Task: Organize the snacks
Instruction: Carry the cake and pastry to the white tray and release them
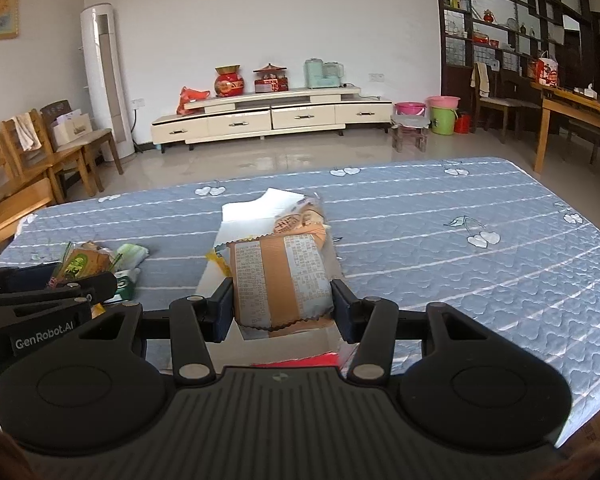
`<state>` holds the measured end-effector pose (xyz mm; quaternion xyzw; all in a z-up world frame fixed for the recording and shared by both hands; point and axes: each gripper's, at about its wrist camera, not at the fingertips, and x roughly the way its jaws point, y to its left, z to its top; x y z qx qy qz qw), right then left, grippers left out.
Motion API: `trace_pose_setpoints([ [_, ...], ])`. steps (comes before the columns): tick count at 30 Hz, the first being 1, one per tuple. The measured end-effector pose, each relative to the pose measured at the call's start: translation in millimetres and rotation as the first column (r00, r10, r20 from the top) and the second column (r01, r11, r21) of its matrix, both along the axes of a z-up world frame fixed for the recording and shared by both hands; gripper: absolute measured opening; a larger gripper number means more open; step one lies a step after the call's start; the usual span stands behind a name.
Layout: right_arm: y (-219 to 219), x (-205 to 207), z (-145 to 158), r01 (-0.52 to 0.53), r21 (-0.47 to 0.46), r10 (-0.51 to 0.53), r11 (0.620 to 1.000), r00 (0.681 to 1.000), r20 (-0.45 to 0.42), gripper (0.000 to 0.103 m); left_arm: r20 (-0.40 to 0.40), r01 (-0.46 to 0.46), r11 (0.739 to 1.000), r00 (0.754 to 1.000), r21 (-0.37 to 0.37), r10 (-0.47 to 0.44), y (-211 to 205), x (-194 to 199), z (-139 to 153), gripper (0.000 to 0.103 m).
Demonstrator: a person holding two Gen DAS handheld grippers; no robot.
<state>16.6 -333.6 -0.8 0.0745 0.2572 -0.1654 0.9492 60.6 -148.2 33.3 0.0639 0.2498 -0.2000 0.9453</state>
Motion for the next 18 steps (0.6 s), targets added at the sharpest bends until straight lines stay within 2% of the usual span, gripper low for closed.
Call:
trace_pose_setpoints([
  [18,2.6,41.5,-9.3,-0.001,0.010,0.002,1.000,0.999,-0.047,0.062,-0.073,0.038,0.999,0.997,0.031,-0.036,-36.4,28.5,-26.4,0.049],
])
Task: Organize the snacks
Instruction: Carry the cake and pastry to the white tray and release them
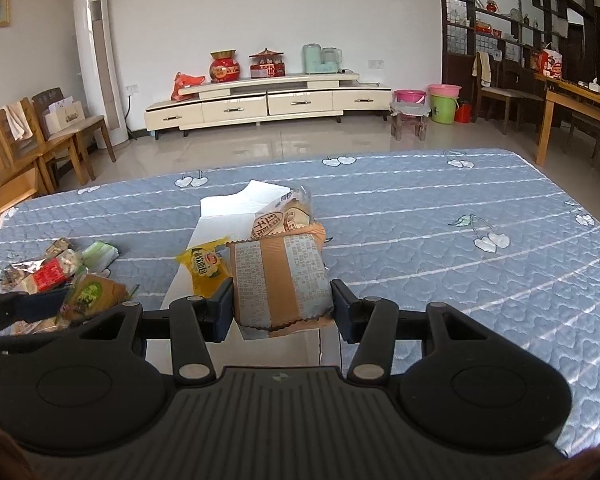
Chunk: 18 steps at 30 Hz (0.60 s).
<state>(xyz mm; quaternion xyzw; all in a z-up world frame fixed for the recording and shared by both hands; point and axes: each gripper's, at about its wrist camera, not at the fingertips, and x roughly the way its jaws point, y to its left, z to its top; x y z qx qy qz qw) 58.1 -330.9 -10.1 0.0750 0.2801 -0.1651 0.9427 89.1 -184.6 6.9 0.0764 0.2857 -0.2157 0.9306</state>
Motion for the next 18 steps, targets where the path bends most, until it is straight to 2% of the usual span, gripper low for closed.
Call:
trace_pose_setpoints([
  [14,-1.2,22.2,-3.7,-0.003,-0.007,0.003,1.000,0.999,-0.037,0.062,-0.062,0.037,0.999,0.997,-0.011,-0.037,-25.9,23.5,-19.9,0.049],
  [17,-2.4,23.3,-3.0,0.009,-0.018,-0.010,1.000,0.999,-0.035,0.064,-0.078,0.052,0.998,0.996,-0.027,-0.054,-29.2,25.8,-20.2,0.053],
  [18,-3.0,21.4,-2.6,0.018,-0.020,-0.018,1.000,0.999,-0.031,0.067,-0.080,0.052,0.998,0.995,-0.037,-0.055,-29.3,25.3,-19.9,0.057],
])
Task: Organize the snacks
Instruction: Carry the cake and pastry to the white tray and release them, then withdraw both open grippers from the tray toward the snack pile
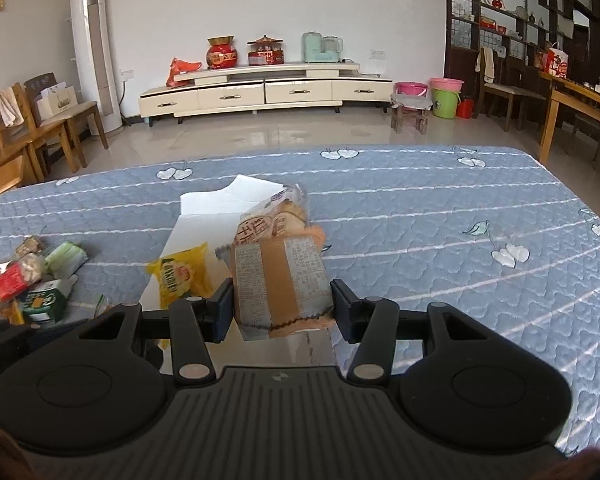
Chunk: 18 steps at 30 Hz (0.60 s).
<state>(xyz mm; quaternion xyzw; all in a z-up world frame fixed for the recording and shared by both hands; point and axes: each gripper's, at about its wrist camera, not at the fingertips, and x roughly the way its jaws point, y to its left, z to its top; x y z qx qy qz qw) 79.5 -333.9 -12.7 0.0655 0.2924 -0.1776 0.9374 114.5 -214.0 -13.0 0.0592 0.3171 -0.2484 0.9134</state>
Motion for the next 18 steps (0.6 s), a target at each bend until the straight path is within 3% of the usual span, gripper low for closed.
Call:
trace_pose_setpoints([
  [1,0.8,-2.6,0.6,0.009,-0.004,-0.009,1.000,1.000,0.004,0.075,-0.002,-0.002,1.000,1.000,-0.009,0.001,0.5,-0.7,0.6,0.063],
  [2,1.8,-6.0,2.0,0.014,-0.007,-0.014,1.000,1.000,0.011,0.079,-0.004,-0.002,1.000,1.000,-0.015,0.002,1.2,-1.7,1.3,0.077],
  [3,3.4,-8.9,3.6,0.018,-0.013,-0.018,1.000,1.000,0.018,0.079,0.001,-0.004,1.000,1.000,-0.017,0.004,2.2,-3.5,2.4,0.080],
  [7,10.4,-24.2,13.7,0.034,-0.024,-0.033,0.999,0.999,0.036,0.079,0.006,-0.009,1.000,1.000,-0.006,0.009,3.9,-7.3,8.5,0.082],
  [9,12.5,-31.5,19.8,0.039,-0.029,-0.038,0.999,0.998,0.044,0.079,0.012,-0.023,1.000,1.000,-0.009,0.023,8.4,-10.6,12.8,0.093],
  [11,15.8,-42.0,26.9,0.042,-0.032,-0.040,0.999,0.997,0.059,0.086,0.027,-0.032,0.999,0.999,-0.009,0.032,14.2,-15.8,18.6,0.097],
  [18,35.6,-65.8,44.8,0.032,-0.018,-0.031,0.999,0.997,0.076,0.094,0.057,-0.095,0.995,0.994,0.025,0.094,41.6,-31.2,36.1,0.098],
])
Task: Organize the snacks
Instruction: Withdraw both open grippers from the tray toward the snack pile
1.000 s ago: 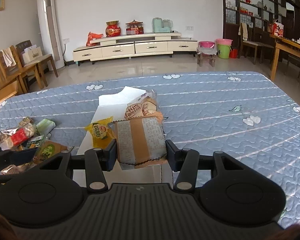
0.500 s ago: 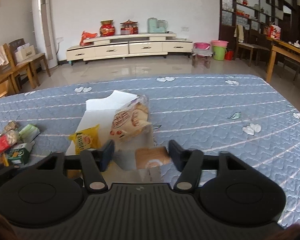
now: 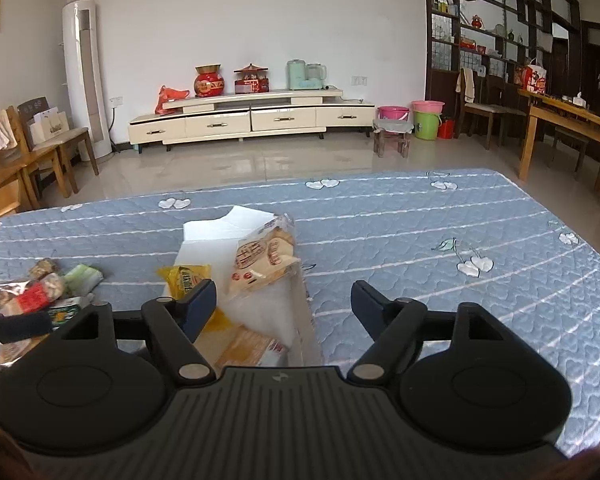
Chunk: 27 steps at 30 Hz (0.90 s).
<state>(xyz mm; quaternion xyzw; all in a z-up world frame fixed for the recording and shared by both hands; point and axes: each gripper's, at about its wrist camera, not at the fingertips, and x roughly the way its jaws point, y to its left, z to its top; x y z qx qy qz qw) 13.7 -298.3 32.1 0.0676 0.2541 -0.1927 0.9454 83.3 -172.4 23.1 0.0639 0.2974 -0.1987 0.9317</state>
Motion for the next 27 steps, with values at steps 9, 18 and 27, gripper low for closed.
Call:
trace_pose_setpoints([
  [9,26.5,-8.1,3.1,-0.055,0.014,0.055,0.998,0.998,-0.008,0.099,0.014,-0.099,0.995,0.995,-0.001,0.099,48.2,-13.8,12.4,0.099],
  [18,46.8,-5.1,2.2,-0.137,0.014,0.137,0.991,0.991,-0.014,0.099,0.036,-0.155,0.988,0.987,0.011,0.155,82.0,-23.7,15.8,0.099],
  [27,62.0,1.8,2.7,-0.200,-0.007,0.200,0.980,0.980,-0.024,0.099,0.033,-0.212,0.977,0.977,-0.005,0.212,117.1,-24.6,14.7,0.099],
])
